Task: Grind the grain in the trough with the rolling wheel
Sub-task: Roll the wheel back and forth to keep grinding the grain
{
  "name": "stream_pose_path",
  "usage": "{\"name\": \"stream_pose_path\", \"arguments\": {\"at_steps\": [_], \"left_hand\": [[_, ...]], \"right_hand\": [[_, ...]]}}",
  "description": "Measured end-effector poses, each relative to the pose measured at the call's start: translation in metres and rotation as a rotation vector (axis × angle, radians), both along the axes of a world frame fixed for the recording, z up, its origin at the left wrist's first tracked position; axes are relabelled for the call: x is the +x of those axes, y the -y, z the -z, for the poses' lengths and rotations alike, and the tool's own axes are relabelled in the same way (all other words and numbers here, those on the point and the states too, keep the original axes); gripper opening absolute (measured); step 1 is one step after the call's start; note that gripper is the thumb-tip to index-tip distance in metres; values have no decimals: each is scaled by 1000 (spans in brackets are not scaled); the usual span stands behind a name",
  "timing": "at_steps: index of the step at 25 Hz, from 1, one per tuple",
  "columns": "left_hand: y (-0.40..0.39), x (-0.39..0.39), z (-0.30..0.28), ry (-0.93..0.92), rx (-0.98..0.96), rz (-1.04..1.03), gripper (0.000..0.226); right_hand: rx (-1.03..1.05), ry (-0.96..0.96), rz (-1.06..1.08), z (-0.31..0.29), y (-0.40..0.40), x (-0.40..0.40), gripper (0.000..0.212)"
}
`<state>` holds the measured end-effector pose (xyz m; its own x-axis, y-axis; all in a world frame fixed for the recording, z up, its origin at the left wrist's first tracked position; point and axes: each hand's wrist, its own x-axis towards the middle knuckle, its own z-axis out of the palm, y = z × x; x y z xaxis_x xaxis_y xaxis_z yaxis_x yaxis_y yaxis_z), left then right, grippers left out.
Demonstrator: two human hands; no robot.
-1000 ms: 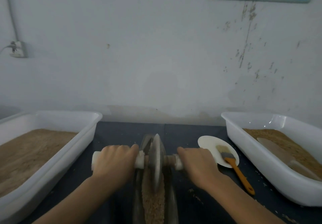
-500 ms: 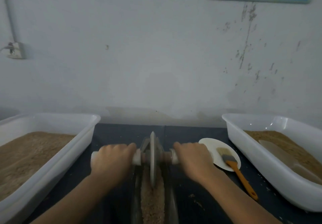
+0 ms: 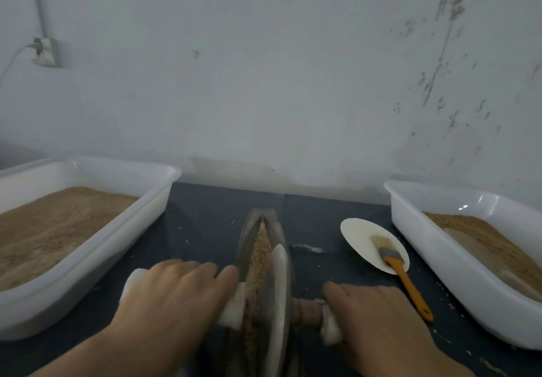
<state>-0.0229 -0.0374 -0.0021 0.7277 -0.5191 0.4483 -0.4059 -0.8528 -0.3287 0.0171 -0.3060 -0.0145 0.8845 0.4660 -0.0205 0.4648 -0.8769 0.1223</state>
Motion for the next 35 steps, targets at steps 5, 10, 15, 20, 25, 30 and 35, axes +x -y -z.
{"name": "stream_pose_path", "arguments": {"at_steps": [5,10,15,20,25,30,35], "left_hand": [[10,80,-8,20,52,-196,34],[9,87,-16,-62,92,-253,28],[-14,-5,22,156,-129,83,21],[-21,29,28,-5,-68,-52,48],[-14,100,14,-85,-206,-300,22],[-22,39,26,-135,-134,-177,37],[-25,5,26,-30,-90,-22,54]], "right_hand": [[118,288,56,-5,-20,67,25],[139,273,95,-1,-21,71,25],[172,581,-246,0,5,-20,27],[-101,419,-36,-14,-19,19,29],[-76,533,10,-38,-50,87,22],[-6,475,-135,-10,-17,15,34],[82,453,-158,4,6,-19,50]]}}
